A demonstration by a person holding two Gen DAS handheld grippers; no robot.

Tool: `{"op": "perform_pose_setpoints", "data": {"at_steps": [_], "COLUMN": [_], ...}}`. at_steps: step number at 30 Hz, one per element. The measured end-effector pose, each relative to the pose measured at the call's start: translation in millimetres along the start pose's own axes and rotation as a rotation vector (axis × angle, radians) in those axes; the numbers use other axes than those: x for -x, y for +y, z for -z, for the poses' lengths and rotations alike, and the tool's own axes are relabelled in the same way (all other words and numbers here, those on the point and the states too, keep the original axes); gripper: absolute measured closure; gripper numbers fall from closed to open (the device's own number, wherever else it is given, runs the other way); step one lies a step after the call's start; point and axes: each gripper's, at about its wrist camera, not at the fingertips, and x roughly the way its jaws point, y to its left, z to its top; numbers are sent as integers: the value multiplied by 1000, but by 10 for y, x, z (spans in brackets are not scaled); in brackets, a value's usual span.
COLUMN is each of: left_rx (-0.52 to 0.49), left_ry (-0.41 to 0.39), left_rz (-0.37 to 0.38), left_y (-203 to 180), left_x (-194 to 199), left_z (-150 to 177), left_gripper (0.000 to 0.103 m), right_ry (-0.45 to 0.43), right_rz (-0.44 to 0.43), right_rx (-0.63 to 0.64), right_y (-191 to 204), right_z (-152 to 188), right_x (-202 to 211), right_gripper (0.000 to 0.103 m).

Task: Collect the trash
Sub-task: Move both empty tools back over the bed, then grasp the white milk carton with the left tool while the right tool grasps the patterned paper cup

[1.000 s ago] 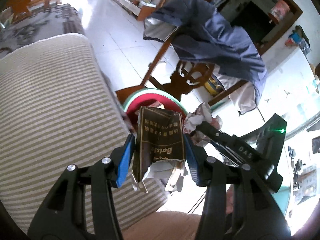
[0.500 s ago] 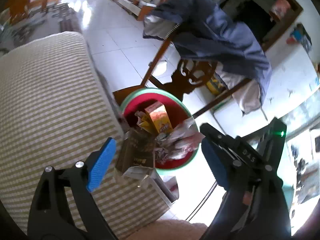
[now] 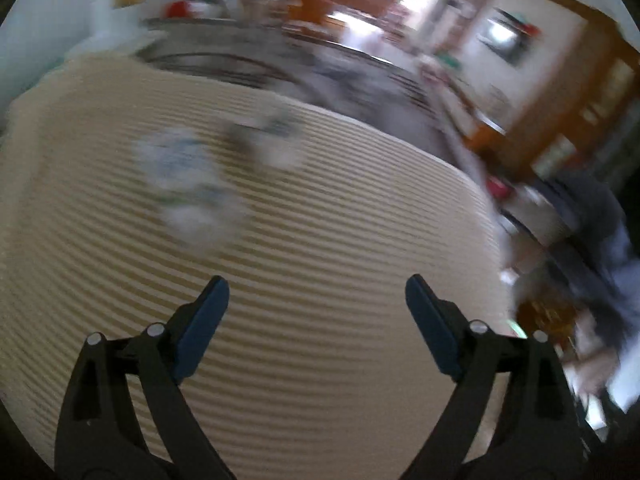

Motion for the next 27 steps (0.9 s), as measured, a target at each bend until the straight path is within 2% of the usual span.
{"op": "perform_pose_setpoints", "data": {"at_steps": [2,5,7,8,10,11,15,17,19,21,23,25,27], "left_rx": [54,94,90,86,87,88,103,106,109,117,116,96,72], "left_ry": [-2,17,35,40,46,47,69,81,97,113,114,113,105], "left_rz": [-52,-94,-117,-131,-156,-167,-190,-200,-210,-212,-223,-241,-244], "left_y": [227,416,451,480,501,484,527,540,543,543,537,503,500], "left_x": [-66,-188,-291,-329,-398,-451,-560,-651,-735,-799,-841,-869,-891], "left_z": [-112,-255,-358,-384,-449,-464,-507,-523,-533,-532,-537,-542,-550], "left_gripper": [16,16,16,16,16,15,13,13,11,11,10,10,11], "right_ry": [11,92,257,313,462,527,674,647,596,549,489,417,377], "right_rz": [-37,-21,-38,-59,-177,-194,-209,-180,-103,-78,-16,82,106], "right_rx": [55,151,185,193,170,153,111,63,51,35,45,62,50], "right_y": [248,440,459,455,420,391,303,197,83,19,-25,-80,-180], "right_z": [23,50,35,38,89,123,287,228,144,99,48,-12,-34], "right_x": [-40,-233,-521,-614,-856,-957,-1260,-1266,-1227,-1143,-1044,-925,-851], "right_gripper": [25,24,24,24,24,24,24,24,24,24,24,24,24]}}
